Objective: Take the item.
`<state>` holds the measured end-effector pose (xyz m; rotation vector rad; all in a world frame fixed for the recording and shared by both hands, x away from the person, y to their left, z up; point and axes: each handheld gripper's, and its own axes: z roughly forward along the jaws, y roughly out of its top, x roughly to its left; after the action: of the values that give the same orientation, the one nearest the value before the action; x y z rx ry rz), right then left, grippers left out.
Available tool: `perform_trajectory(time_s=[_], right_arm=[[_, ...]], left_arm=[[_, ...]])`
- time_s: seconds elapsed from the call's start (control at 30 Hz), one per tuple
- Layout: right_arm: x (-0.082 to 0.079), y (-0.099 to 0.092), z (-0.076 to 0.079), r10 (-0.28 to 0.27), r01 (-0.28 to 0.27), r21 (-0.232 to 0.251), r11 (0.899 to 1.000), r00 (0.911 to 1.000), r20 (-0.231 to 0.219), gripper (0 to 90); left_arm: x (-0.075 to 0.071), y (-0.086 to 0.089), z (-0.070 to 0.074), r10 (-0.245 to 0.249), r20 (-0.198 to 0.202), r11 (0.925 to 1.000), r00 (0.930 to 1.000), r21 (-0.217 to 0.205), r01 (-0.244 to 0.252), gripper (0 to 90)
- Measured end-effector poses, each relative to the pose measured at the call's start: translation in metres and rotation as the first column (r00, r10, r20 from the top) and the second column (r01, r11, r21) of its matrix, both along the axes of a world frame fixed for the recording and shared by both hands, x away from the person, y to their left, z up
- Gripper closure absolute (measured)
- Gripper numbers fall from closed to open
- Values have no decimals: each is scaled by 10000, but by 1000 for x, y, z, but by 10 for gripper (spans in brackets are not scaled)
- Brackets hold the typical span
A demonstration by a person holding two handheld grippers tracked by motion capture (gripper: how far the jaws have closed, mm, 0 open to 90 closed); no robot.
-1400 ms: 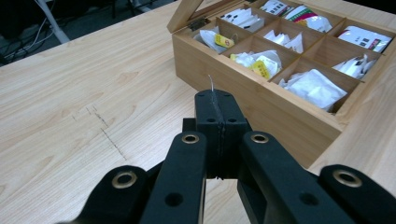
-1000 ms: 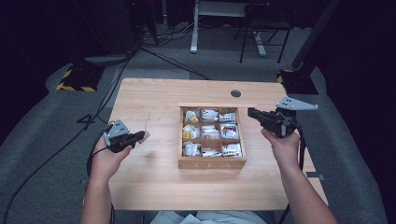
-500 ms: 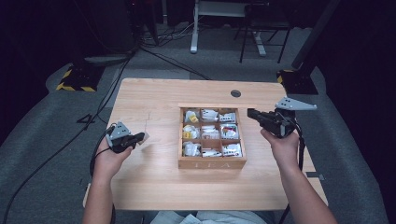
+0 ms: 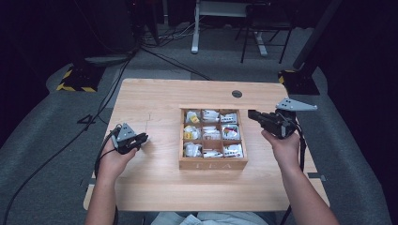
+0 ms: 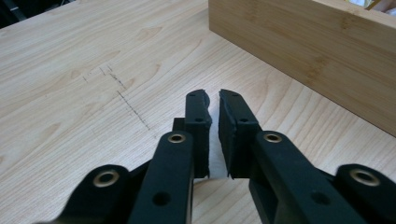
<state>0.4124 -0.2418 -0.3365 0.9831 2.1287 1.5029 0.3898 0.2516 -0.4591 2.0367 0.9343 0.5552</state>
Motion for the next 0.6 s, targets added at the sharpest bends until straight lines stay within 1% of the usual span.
perform_trajectory(time_s=[0.1, 0.23, 0.3, 0.33, 0.4, 0.47, 0.53, 0.6], right_arm=[[0, 0, 0, 12, -12, 21, 10000, 10000, -29, 897], [1, 0, -1, 59, -59, 6, 10000, 9999, -89, 897], [1, 0, -1, 67, -67, 0, 10000, 9999, -107, 897], [1, 0, -1, 71, -71, -4, 10000, 9999, -114, 897], [1, 0, -1, 80, -80, -1, 10000, 9999, -123, 897], [1, -1, -1, 82, -82, -20, 10000, 9999, -142, 897], [2, -1, -2, 64, -65, -47, 10000, 9998, -162, 897], [1, -2, -2, 70, -71, -112, 9999, 9998, -169, 897]], left_arm=[[-1, 0, 4, -76, 120, 9999, 9999, -148, 77, 746], [-6, -5, 12, -154, 264, 9985, 9995, -526, 168, 672], [-9, -9, 15, -192, 327, 9983, 9993, -547, 210, 613], [-11, -12, 17, -287, 340, 9983, 9990, -499, 303, 600], [-15, -18, 19, -445, 372, 9972, 9983, -592, 467, 561], [-20, -24, 21, -707, 319, 9959, 9970, -549, 724, 540], [-24, -29, 21, -877, 250, 9936, 9958, -690, 893, 525], [-30, -36, 18, -1251, 104, 9897, 9921, -686, 1255, 525]])
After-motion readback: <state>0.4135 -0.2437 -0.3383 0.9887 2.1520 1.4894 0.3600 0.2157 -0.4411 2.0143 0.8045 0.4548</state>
